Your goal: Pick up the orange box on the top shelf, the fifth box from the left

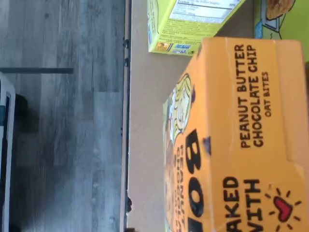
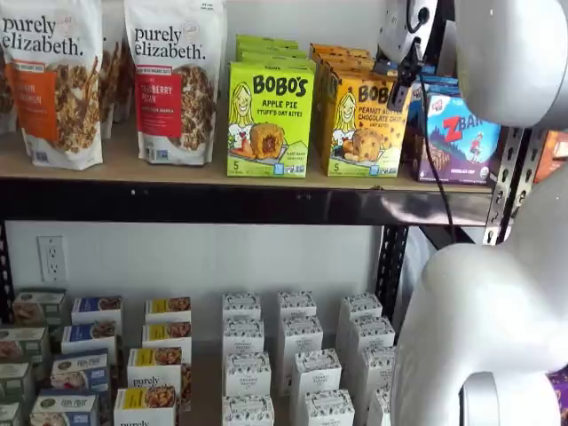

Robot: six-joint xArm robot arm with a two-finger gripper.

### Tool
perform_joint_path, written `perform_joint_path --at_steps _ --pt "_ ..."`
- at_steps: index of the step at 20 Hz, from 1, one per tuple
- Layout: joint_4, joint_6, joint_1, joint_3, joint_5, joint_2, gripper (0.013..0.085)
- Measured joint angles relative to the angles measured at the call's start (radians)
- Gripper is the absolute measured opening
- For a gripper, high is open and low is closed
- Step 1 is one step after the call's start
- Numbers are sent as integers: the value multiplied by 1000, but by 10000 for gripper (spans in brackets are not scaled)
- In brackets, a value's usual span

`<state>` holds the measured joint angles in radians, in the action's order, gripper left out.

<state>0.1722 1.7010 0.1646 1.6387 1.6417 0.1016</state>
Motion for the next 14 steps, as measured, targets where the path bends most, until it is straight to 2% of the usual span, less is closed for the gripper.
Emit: perform_joint_path --at_steps 6,14 --pt "-31 -7 -15 -21 -8 5 850" --pt "-31 -7 -17 -57 -37 21 850"
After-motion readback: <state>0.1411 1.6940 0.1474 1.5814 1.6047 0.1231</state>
